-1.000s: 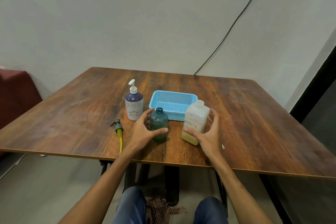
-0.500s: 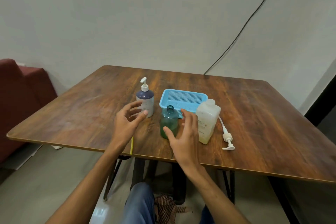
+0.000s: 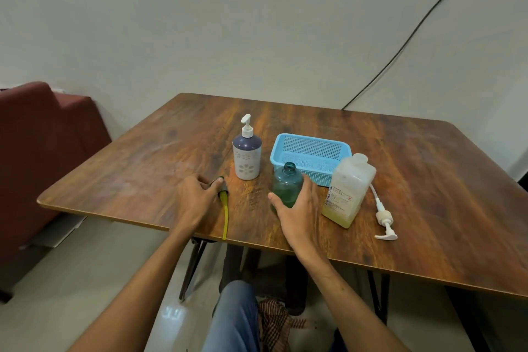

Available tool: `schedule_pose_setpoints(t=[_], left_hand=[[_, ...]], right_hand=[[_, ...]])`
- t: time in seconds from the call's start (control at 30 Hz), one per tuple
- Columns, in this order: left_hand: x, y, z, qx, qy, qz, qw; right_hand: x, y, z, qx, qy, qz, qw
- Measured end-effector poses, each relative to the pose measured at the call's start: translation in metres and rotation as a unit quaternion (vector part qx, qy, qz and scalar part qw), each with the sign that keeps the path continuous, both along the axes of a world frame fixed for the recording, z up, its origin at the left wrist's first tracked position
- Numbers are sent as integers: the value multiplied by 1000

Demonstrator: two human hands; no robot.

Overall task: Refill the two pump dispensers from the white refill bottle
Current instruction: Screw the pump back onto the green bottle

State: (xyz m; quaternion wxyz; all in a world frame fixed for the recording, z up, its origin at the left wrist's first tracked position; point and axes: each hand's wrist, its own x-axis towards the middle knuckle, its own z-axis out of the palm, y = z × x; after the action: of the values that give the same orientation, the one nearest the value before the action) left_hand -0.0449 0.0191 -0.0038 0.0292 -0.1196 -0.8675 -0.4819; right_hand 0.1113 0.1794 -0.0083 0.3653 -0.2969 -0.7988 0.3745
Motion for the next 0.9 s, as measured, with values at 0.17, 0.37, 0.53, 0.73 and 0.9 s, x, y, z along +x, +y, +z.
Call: schedule_pose_setpoints(t=[0.17, 0.37, 0.53, 0.73, 0.9], left_hand=[[-9, 14, -3, -97, 8, -17, 995], [-13, 26, 4, -136, -22, -61, 989], [-2, 23, 20, -79, 24, -95, 992], [19, 17, 64, 96, 14, -153, 983], [28, 23, 97, 216, 2, -202, 955]], right_hand=[[-3, 2, -1, 4, 6, -9, 1000], [-2, 5, 1, -5, 9, -6, 1000], [0, 8, 4, -6, 5, 4, 1000], [3, 8, 7, -15, 2, 16, 1000], [4, 9, 9, -20, 0, 25, 999]])
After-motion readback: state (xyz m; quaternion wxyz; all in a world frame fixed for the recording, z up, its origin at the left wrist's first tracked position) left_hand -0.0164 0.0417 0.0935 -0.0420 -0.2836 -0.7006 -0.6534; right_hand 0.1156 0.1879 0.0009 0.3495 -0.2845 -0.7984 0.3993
